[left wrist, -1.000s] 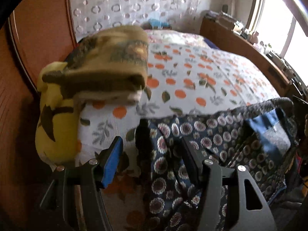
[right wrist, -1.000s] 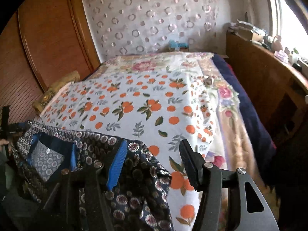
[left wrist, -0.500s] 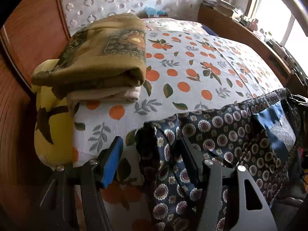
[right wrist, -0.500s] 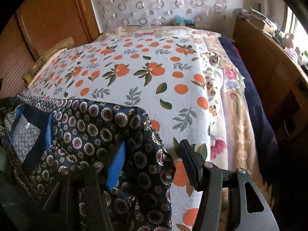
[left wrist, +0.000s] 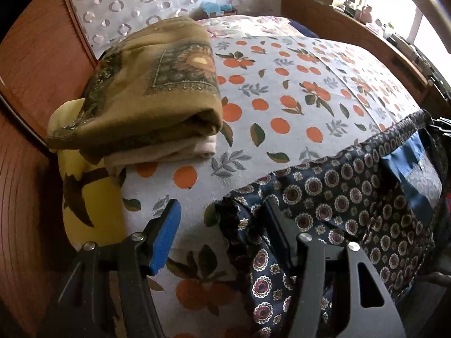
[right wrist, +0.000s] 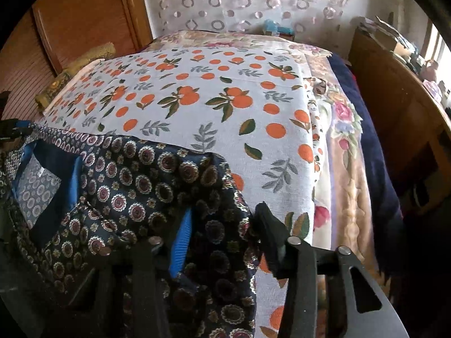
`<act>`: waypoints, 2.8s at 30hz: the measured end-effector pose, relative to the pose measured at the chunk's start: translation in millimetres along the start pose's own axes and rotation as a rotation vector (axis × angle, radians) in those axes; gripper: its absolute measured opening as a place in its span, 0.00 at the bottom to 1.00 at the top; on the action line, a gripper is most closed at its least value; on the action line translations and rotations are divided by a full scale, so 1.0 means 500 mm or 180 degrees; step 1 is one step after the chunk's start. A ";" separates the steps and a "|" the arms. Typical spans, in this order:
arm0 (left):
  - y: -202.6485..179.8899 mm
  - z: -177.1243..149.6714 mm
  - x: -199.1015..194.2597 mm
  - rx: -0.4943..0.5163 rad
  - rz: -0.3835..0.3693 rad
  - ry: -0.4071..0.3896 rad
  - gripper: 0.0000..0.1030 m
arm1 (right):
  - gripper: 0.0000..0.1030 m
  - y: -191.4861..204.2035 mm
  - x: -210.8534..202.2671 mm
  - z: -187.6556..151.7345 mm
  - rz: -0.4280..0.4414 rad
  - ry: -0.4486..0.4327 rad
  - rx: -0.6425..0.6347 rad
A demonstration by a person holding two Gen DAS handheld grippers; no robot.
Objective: Fold small clothes
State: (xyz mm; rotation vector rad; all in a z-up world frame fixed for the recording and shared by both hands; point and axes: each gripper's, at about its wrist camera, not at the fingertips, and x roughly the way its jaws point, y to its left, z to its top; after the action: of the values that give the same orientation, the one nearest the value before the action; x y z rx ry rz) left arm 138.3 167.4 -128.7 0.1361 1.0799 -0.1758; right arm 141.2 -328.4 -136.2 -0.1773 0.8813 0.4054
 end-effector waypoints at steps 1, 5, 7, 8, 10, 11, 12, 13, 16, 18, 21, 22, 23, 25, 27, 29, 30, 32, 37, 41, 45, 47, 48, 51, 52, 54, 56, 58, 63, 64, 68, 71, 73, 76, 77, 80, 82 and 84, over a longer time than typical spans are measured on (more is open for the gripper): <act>-0.001 -0.002 0.001 0.0003 -0.0020 -0.0005 0.59 | 0.38 0.002 0.001 0.000 0.0012 -0.0004 -0.0019; -0.011 -0.010 0.005 -0.0001 -0.0251 -0.0027 0.32 | 0.14 0.017 0.001 -0.002 0.0147 -0.0011 -0.0111; -0.021 -0.012 0.004 0.0022 -0.0291 -0.0017 0.17 | 0.10 0.019 -0.003 -0.003 0.0137 -0.0033 -0.0122; -0.026 -0.012 0.001 0.0054 -0.0271 -0.0008 0.13 | 0.07 0.019 -0.008 -0.002 0.0124 -0.0066 -0.0073; -0.039 -0.010 -0.015 0.0110 -0.0234 -0.0070 0.07 | 0.06 0.029 -0.032 0.004 0.0087 -0.0204 -0.0070; -0.044 -0.008 -0.023 0.0111 -0.0204 -0.0113 0.06 | 0.06 0.037 -0.050 0.008 0.0049 -0.0309 -0.0096; -0.048 -0.004 -0.038 0.0097 -0.0183 -0.0201 0.06 | 0.05 0.043 -0.065 0.012 0.0022 -0.0397 -0.0099; -0.049 -0.001 -0.057 0.0068 -0.0186 -0.0307 0.05 | 0.05 0.049 -0.087 0.017 0.0016 -0.0513 -0.0105; -0.054 0.020 -0.127 -0.0019 -0.0173 -0.0676 0.05 | 0.05 0.070 -0.151 0.044 0.0040 -0.0804 -0.0182; -0.063 0.037 -0.167 0.0001 -0.0121 -0.0848 0.05 | 0.05 0.082 -0.194 0.068 0.0003 -0.0973 -0.0243; -0.060 0.070 -0.234 -0.0020 -0.0088 -0.1147 0.05 | 0.05 0.094 -0.254 0.104 -0.0076 -0.1198 -0.0364; -0.054 0.087 -0.255 -0.0045 -0.0065 -0.1247 0.05 | 0.05 0.096 -0.271 0.118 -0.0091 -0.1264 -0.0397; -0.046 0.103 -0.271 -0.0076 -0.0044 -0.1327 0.05 | 0.05 0.097 -0.286 0.130 -0.0106 -0.1317 -0.0426; -0.026 0.133 -0.301 -0.0188 0.0003 -0.1505 0.05 | 0.05 0.096 -0.313 0.164 -0.0209 -0.1456 -0.0444; -0.002 0.165 -0.329 -0.0270 0.0023 -0.1640 0.05 | 0.05 0.091 -0.330 0.200 -0.0288 -0.1545 -0.0441; 0.015 0.205 -0.343 -0.0308 0.0132 -0.1730 0.05 | 0.05 0.079 -0.337 0.238 -0.0347 -0.1588 -0.0386; 0.023 0.220 -0.347 -0.0328 0.0155 -0.1758 0.05 | 0.05 0.074 -0.338 0.252 -0.0373 -0.1609 -0.0374; 0.042 0.258 -0.350 -0.0370 0.0212 -0.1819 0.05 | 0.05 0.060 -0.334 0.284 -0.0452 -0.1631 -0.0320; 0.060 0.318 -0.294 -0.0376 0.0262 -0.1643 0.05 | 0.05 0.055 -0.233 0.324 -0.0521 -0.1355 -0.0137; 0.055 0.337 -0.202 -0.0311 0.0280 -0.1376 0.05 | 0.05 0.081 -0.123 0.328 -0.0560 -0.1042 -0.0052; 0.049 0.334 -0.141 -0.0311 0.0310 -0.1236 0.05 | 0.05 0.084 -0.048 0.322 -0.0576 -0.0845 0.0053; 0.047 0.330 -0.129 -0.0334 0.0204 -0.1200 0.05 | 0.05 0.078 -0.025 0.329 -0.0560 -0.0792 0.0160; 0.047 0.327 -0.124 -0.0356 0.0148 -0.1182 0.05 | 0.06 0.078 -0.017 0.329 -0.0560 -0.0754 0.0208; 0.043 0.319 -0.116 -0.0370 0.0129 -0.1100 0.15 | 0.19 0.078 -0.001 0.344 -0.0611 -0.0685 0.0239; 0.043 0.313 -0.117 -0.0358 0.0077 -0.1105 0.25 | 0.22 0.075 -0.001 0.352 -0.0629 -0.0668 0.0244; 0.039 0.297 -0.122 -0.0378 0.0028 -0.1123 0.42 | 0.47 0.068 -0.006 0.361 -0.0609 -0.0663 0.0279; 0.037 0.281 -0.124 -0.0401 0.0042 -0.1113 0.46 | 0.53 0.055 -0.011 0.366 -0.0597 -0.0658 0.0298; 0.035 0.260 -0.122 -0.0418 0.0029 -0.1101 0.52 | 0.53 0.033 -0.016 0.369 -0.0632 -0.0621 0.0326; 0.027 0.206 -0.109 -0.0416 0.0012 -0.1059 0.52 | 0.53 0.026 -0.023 0.328 -0.0559 -0.0603 0.0361; 0.026 0.190 -0.103 -0.0421 -0.0024 -0.1052 0.52 | 0.53 0.024 -0.022 0.319 -0.0540 -0.0597 0.0376; 0.022 0.159 -0.080 -0.0383 0.0010 -0.0982 0.52 | 0.53 0.014 0.004 0.289 -0.0488 -0.0445 0.0435; 0.018 0.140 -0.062 -0.0385 0.0004 -0.0932 0.52 | 0.53 -0.001 0.011 0.284 -0.0516 -0.0392 0.0449; 0.016 0.128 -0.052 -0.0416 0.0031 -0.0898 0.52 | 0.53 -0.001 0.021 0.292 -0.0561 -0.0338 0.0442; 0.021 0.115 -0.045 -0.0468 0.0026 -0.0873 0.52 | 0.53 -0.001 0.038 0.305 -0.0631 -0.0251 0.0436; 0.021 0.112 -0.044 -0.0471 0.0029 -0.0865 0.52 | 0.53 -0.001 0.046 0.310 -0.0654 -0.0223 0.0433; 0.020 0.105 -0.043 -0.0474 0.0035 -0.0861 0.52 | 0.25 -0.002 0.075 0.325 -0.0722 -0.0060 0.0397; 0.017 0.102 -0.041 -0.0456 0.0039 -0.0847 0.52 | 0.07 0.006 0.077 0.332 -0.0620 -0.0070 0.0345; 0.013 0.100 -0.040 -0.0422 0.0053 -0.0846 0.52 | 0.02 0.018 0.068 0.339 -0.0521 -0.0140 0.0265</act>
State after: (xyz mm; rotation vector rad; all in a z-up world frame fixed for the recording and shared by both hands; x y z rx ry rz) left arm 173.8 165.6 -87.4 0.0019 0.8226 -0.1034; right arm 277.3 -257.6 -56.2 -0.1620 0.8321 0.2190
